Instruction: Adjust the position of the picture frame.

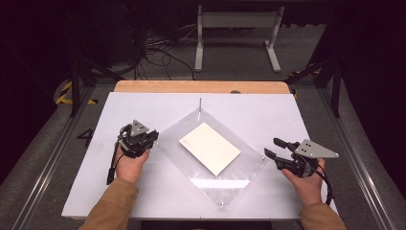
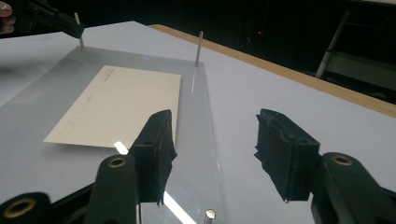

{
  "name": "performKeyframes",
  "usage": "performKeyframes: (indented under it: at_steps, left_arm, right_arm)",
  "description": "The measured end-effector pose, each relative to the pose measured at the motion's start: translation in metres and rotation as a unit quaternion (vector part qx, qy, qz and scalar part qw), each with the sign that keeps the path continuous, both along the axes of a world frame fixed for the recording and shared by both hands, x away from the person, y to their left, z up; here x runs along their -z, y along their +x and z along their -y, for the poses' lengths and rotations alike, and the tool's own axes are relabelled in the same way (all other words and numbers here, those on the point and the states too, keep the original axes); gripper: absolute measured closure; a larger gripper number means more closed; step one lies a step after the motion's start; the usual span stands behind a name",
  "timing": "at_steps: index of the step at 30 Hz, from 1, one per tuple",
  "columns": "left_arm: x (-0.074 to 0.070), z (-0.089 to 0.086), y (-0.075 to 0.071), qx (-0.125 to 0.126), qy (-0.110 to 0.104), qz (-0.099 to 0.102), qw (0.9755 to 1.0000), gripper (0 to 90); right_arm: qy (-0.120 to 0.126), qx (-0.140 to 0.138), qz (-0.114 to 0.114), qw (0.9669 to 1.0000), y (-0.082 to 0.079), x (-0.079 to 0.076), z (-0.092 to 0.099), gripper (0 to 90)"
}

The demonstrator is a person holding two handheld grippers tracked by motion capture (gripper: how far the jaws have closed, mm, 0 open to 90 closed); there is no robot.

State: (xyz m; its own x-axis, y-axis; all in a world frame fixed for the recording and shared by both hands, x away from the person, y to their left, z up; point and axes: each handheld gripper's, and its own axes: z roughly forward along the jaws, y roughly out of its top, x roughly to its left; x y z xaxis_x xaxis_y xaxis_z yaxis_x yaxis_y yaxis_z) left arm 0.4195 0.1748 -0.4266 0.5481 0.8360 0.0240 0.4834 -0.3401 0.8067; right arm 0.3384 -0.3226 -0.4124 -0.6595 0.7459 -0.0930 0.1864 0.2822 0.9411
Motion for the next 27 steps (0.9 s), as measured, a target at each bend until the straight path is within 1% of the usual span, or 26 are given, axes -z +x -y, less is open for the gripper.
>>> performKeyframes:
  at_steps: [4, 7, 8, 9, 10, 11, 12, 13, 14, 15, 16, 18, 20, 21, 23, 25, 27]
  left_arm:
    - [-0.002, 0.004, 0.011, -0.005, -0.006, 0.003, 1.0000, 84.9]
    - [-0.005, 0.008, 0.020, -0.007, 0.001, 0.010, 0.9999, 84.9]
    - [-0.006, 0.010, 0.022, -0.008, -0.003, 0.011, 0.9999, 84.9]
    - [-0.006, 0.011, 0.026, -0.011, -0.004, 0.009, 0.9999, 84.9]
    - [-0.006, 0.012, 0.029, -0.009, 0.001, 0.007, 0.9999, 84.9]
    - [-0.006, 0.016, 0.036, -0.013, 0.005, 0.009, 0.9999, 85.0]
    - [-0.006, 0.016, 0.036, -0.013, 0.005, 0.009, 0.9999, 84.9]
    - [-0.005, 0.017, 0.039, -0.016, -0.002, 0.009, 0.9998, 84.9]
    - [-0.001, 0.019, 0.046, -0.021, -0.002, 0.003, 0.9998, 84.9]
    - [-0.001, 0.019, 0.046, -0.021, -0.002, 0.003, 0.9998, 85.0]
    - [0.001, 0.020, 0.052, -0.019, 0.006, -0.008, 0.9998, 85.0]
    - [0.006, 0.023, 0.059, -0.025, 0.002, -0.018, 0.9995, 85.0]
    - [0.010, 0.023, 0.063, -0.030, -0.002, -0.023, 0.9993, 84.9]
    - [0.013, 0.023, 0.064, -0.033, -0.008, -0.027, 0.9991, 84.9]
    - [0.014, 0.022, 0.064, -0.030, -0.010, -0.028, 0.9991, 84.9]
    - [0.013, 0.022, 0.063, -0.029, -0.004, -0.025, 0.9993, 84.9]
    - [0.012, 0.022, 0.062, -0.026, 0.000, -0.027, 0.9993, 84.8]
  right_arm:
    - [-0.002, -0.001, -0.001, 1.0000, -0.002, -0.001, 0.000, 46.3]
    - [-0.010, 0.000, -0.008, 0.9999, -0.003, 0.000, 0.000, 47.6]
    - [-0.013, -0.001, -0.012, 0.9998, -0.003, 0.000, -0.001, 48.3]
    - [-0.018, 0.000, -0.015, 0.9997, -0.003, 0.000, -0.001, 48.8]
    - [-0.022, 0.002, -0.017, 0.9996, -0.003, -0.001, -0.002, 49.4]
    - [-0.025, -0.001, -0.020, 0.9995, -0.004, -0.001, -0.004, 50.7]
    - [-0.025, -0.001, -0.020, 0.9995, -0.004, -0.001, -0.004, 50.7]
    - [-0.031, 0.001, -0.023, 0.9993, -0.004, -0.001, -0.004, 51.4]
    - [-0.036, -0.001, -0.027, 0.9990, -0.005, -0.002, -0.006, 52.5]
    - [-0.036, -0.001, -0.027, 0.9990, -0.005, -0.002, -0.006, 52.5]
    - [-0.040, -0.001, -0.029, 0.9988, -0.005, -0.002, -0.006, 53.1]
    - [-0.045, 0.002, -0.037, 0.9983, -0.005, -0.002, -0.007, 53.9]
    - [-0.047, 0.006, -0.043, 0.9980, -0.005, -0.002, -0.007, 55.0]
    - [-0.048, 0.009, -0.048, 0.9976, -0.004, -0.002, -0.006, 55.4]
    - [-0.054, 0.017, -0.060, 0.9966, -0.003, -0.001, -0.005, 57.1]
    - [-0.059, 0.023, -0.071, 0.9955, -0.001, 0.000, -0.004, 58.8]
    - [-0.061, 0.025, -0.080, 0.9946, 0.001, 0.001, -0.003, 59.6]
